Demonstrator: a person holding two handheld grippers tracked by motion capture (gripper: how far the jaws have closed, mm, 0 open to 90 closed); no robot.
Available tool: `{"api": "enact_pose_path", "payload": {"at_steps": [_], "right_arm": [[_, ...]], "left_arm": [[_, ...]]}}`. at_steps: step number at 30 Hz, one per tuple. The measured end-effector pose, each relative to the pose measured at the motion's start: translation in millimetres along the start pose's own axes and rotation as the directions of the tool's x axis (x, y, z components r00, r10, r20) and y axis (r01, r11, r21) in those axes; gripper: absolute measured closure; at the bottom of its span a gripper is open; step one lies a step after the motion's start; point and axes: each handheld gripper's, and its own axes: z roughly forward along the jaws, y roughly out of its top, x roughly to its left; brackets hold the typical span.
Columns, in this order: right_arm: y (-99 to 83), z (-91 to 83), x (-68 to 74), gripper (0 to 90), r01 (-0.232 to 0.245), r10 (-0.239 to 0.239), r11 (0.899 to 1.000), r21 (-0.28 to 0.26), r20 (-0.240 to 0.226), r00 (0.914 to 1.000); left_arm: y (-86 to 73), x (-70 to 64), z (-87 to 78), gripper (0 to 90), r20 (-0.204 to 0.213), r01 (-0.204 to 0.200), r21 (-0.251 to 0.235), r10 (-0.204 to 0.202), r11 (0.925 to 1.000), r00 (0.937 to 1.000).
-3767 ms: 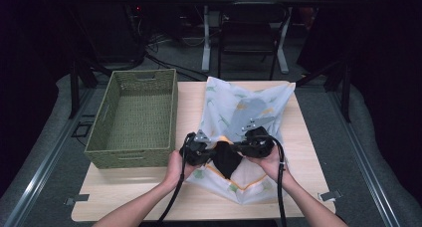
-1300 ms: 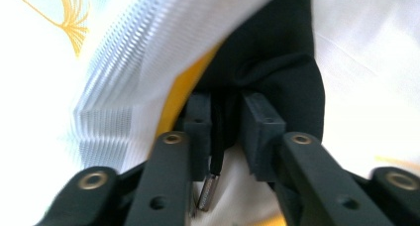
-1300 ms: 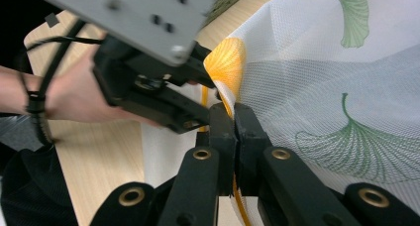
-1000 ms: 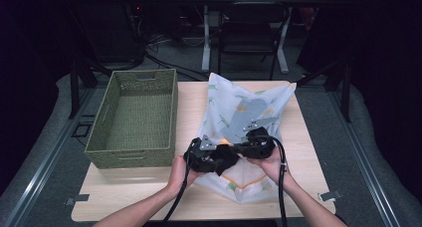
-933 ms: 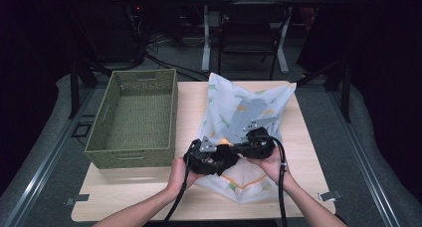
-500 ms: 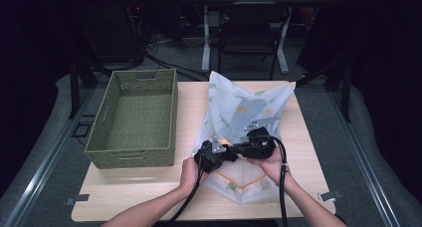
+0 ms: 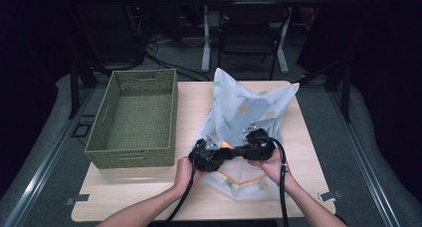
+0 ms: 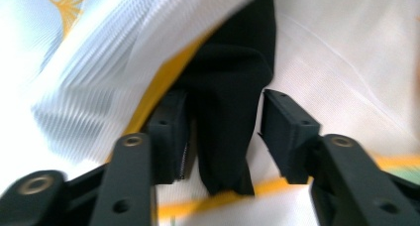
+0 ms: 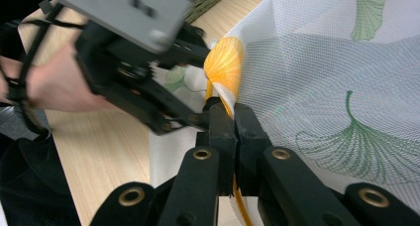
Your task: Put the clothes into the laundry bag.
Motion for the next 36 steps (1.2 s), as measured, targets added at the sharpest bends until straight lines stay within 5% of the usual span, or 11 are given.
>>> {"api": "enact_pose_path", "payload": {"at_steps": [5,9,13,18,21,28,36], "right_arm": [[0.6,-0.4,0.6,88.6,0.004,-0.004,1.0,0.002,0.006,1.0],[1.3,-1.0,0.8,88.5,0.01,-0.01,1.0,-0.005,0.01,0.9999],[1.7,-1.9,1.3,88.5,0.004,-0.004,1.0,-0.006,0.011,0.9999],[1.0,-2.4,1.0,88.4,0.008,-0.008,1.0,-0.004,0.009,0.9999],[0.2,-1.7,1.3,88.4,0.012,-0.013,1.0,0.009,0.009,0.9999],[-5.8,5.7,6.2,88.1,0.038,-0.038,0.995,0.095,-0.003,0.9993],[-19.2,20.2,12.2,87.5,0.059,-0.054,0.982,0.179,-0.03,0.9981]], "left_arm": [[0.7,0.4,-26.2,46.7,0.008,-0.006,-0.039,0.006,0.9992,0.9999],[11.3,4.3,-38.7,43.5,-0.064,-0.011,-0.116,0.003,0.9932,0.9979],[20.1,6.8,-29.0,43.9,-0.109,-0.032,-0.102,0.021,0.9943,0.9938],[22.5,5.4,-21.5,73.6,-0.142,-0.127,-0.094,0.113,0.9874,0.9835],[20.3,4.3,-27.8,87.8,-0.139,-0.186,-0.063,0.176,0.9806,0.9746],[5.0,-0.2,-44.1,88.4,-0.119,-0.273,-0.007,0.27,0.962,0.9554],[-14.1,-8.0,-44.7,88.3,-0.019,-0.343,0.087,0.346,0.9351,0.938]]}}
